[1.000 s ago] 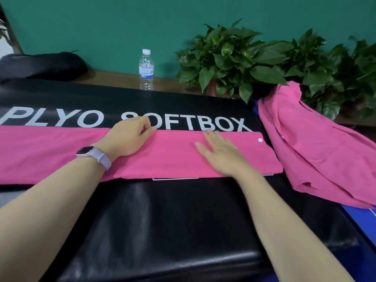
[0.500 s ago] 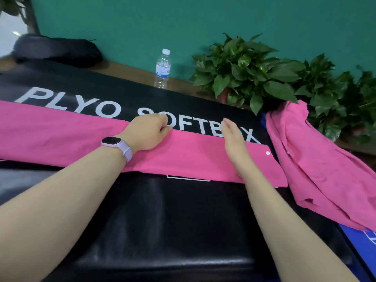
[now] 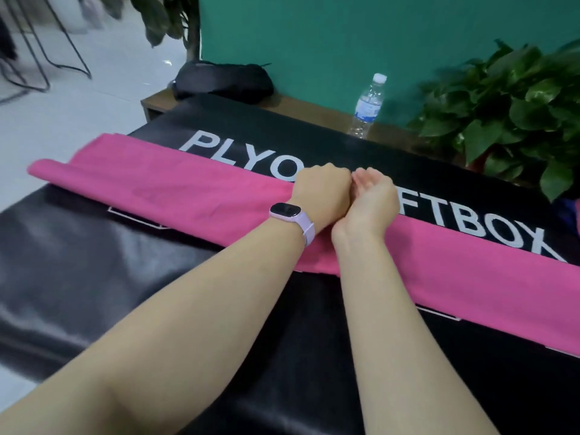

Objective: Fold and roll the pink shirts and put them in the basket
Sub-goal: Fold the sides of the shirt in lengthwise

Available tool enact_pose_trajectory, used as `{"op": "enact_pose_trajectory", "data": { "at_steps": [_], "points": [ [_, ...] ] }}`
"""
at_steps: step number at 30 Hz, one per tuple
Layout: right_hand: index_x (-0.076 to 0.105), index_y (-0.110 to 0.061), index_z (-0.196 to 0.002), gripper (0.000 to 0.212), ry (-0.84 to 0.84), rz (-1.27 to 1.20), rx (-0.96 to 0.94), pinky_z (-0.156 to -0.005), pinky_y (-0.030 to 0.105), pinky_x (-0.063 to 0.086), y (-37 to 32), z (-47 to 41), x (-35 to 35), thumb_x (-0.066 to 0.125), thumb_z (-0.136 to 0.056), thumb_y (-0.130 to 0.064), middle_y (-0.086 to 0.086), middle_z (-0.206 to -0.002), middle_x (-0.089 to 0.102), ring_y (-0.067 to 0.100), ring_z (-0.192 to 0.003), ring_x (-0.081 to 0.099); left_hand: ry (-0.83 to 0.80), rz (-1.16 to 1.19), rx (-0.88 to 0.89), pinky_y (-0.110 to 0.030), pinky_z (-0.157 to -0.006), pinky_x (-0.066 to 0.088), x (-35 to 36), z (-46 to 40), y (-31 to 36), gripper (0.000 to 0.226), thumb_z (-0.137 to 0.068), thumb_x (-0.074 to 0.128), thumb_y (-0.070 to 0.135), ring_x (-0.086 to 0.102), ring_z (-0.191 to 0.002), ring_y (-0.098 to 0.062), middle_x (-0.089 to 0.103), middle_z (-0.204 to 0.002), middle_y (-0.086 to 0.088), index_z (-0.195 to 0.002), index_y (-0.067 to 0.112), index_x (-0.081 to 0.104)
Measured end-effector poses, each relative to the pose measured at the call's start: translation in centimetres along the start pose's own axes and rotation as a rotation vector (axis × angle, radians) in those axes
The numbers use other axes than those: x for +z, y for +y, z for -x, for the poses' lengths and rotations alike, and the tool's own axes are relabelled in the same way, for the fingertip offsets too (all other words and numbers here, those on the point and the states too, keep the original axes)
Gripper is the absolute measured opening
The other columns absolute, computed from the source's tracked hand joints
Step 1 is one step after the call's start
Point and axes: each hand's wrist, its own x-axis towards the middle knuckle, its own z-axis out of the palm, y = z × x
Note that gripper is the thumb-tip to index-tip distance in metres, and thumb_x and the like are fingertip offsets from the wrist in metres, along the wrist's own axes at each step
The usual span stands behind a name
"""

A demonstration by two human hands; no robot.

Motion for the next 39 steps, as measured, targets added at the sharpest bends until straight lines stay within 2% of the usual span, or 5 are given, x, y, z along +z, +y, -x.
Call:
{"op": "enact_pose_trajectory", "data": {
  "at_steps": [11, 19, 25, 32, 39],
  "points": [
    [0.067, -0.022, -0.082, 0.026, -0.236, 0.832, -0.441, -0.073, 0.03, 0.045, 2.6, -1.1, -0.2, 0.046, -0.09, -0.008, -0.013, -0.085, 0.065, 0.008, -0.082, 0.06, 0.057, 0.325, 0.001, -0.04, -0.068, 0.047, -1.9, 4.3, -4.6, 0.012, -0.095, 0.049, 0.017, 0.057, -0.085, -0.031, 0.059, -0.093, -0.006, -0.096, 0.012, 0.059],
    [0.075, -0.021, -0.086, 0.018, -0.483, 1.194, -0.596, -0.092, 0.04, 0.049, 2.9, -0.5, -0.2, 0.058, -0.091, -0.019, -0.016, -0.088, 0.067, 0.02, -0.101, 0.06, -0.052, 0.155, -0.06, -0.036, -0.062, 0.035, -4.3, 6.0, -18.7, 0.045, -0.105, 0.039, 0.045, 0.052, -0.075, -0.028, 0.055, -0.074, -0.002, -0.069, 0.018, 0.045],
    [0.073, -0.023, -0.105, 0.017, -0.607, 1.445, -0.74, -0.105, 0.044, 0.041, 3.5, -0.4, -0.3, 0.064, -0.092, -0.027, -0.009, -0.107, 0.067, 0.018, -0.111, 0.056, -0.02, 0.177, -0.109, -0.036, -0.061, 0.031, -3.7, 5.8, -23.3, 0.049, -0.105, 0.036, 0.048, 0.051, -0.074, -0.026, 0.051, -0.067, 0.003, -0.069, 0.016, 0.045],
    [0.071, -0.027, -0.106, 0.016, -0.626, 1.516, -0.765, -0.103, 0.045, 0.042, 3.9, -0.6, 0.1, 0.062, -0.094, -0.031, -0.011, -0.107, 0.062, 0.016, -0.11, 0.054, -0.09, 0.304, -0.083, -0.036, -0.062, 0.041, -3.7, 5.3, -24.7, 0.065, -0.086, 0.052, 0.075, 0.052, -0.072, -0.022, 0.058, -0.071, 0.0, -0.073, 0.012, 0.053],
    [0.073, -0.025, -0.098, 0.008, -0.584, 1.496, -0.926, -0.098, 0.034, 0.033, 4.3, -0.5, 0.1, 0.069, -0.091, -0.027, -0.012, -0.108, 0.055, 0.011, -0.11, 0.047, -0.011, 0.342, 0.003, -0.034, -0.068, 0.036, -3.9, 5.1, -26.8, 0.044, -0.086, 0.066, 0.062, 0.054, -0.079, -0.02, 0.056, -0.077, 0.009, -0.077, 0.02, 0.057]
  ]
}}
